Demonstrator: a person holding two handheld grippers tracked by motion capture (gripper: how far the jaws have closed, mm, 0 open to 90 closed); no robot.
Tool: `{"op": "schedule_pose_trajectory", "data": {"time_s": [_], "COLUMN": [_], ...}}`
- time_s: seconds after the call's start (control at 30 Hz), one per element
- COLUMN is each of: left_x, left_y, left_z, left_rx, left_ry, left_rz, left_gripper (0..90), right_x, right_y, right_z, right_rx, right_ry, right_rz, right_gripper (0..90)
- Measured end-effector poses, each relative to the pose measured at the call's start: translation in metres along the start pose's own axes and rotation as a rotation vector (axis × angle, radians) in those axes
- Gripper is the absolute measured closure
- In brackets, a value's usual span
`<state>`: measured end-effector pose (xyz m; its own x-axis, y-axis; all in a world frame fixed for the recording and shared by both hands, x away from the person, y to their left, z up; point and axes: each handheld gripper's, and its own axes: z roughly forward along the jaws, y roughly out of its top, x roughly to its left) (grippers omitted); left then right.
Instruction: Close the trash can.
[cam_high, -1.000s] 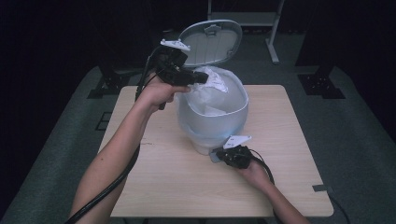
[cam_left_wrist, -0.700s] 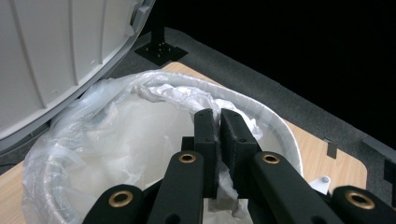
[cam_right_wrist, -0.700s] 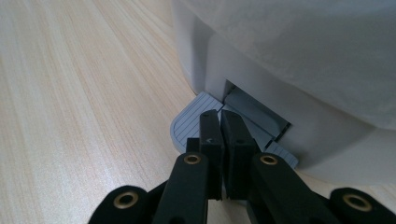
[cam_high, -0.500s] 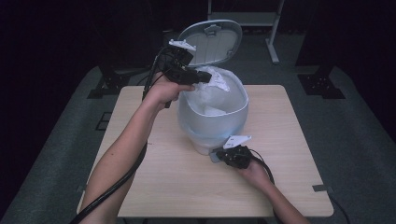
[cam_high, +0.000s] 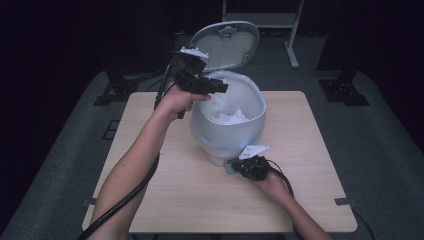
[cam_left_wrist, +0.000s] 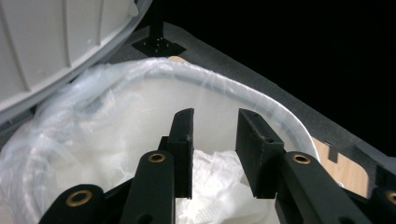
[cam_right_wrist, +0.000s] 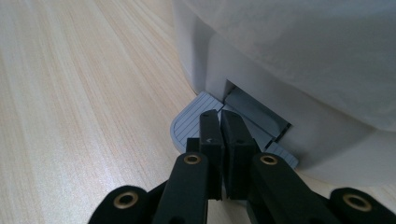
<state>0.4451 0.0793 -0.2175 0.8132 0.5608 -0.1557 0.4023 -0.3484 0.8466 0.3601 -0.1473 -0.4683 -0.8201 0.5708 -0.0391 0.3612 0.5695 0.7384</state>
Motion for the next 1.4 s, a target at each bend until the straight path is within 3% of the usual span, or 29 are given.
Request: {"op": "schedule_pose_trajectory", "data": {"time_s": [0.2, 0.47, 0.93, 1.4], "left_x": [0.001, -0.006, -0.013, -0.008], "left_y": [-0.01, -0.018, -0.033, -0.069], "left_z": [-0.013, -0.032, -0.052, -0.084], "left_rx": [-0.014, -0.031, -0.055, -0.099], "left_ry": [-0.002, -0.014, -0.021, -0.012], "left_rz": [-0.022, 0.011, 0.032, -0.013], "left_gripper": [64.4, 60.0, 53.6, 49.0], "right_x": [0.0, 0.001, 0.002, 0.004], "right_y": [0.0, -0.001, 0.0, -0.001], "right_z": [0.0, 0.0, 0.0, -0.002], "right_rx": [-0.002, -0.003, 0.002, 0.005], "right_ry": [-0.002, -0.004, -0.013, -0.029], "right_rz": [-0.002, 0.002, 0.0, 0.008], "right_gripper": [87.3, 87.3, 87.2, 82.5]}}
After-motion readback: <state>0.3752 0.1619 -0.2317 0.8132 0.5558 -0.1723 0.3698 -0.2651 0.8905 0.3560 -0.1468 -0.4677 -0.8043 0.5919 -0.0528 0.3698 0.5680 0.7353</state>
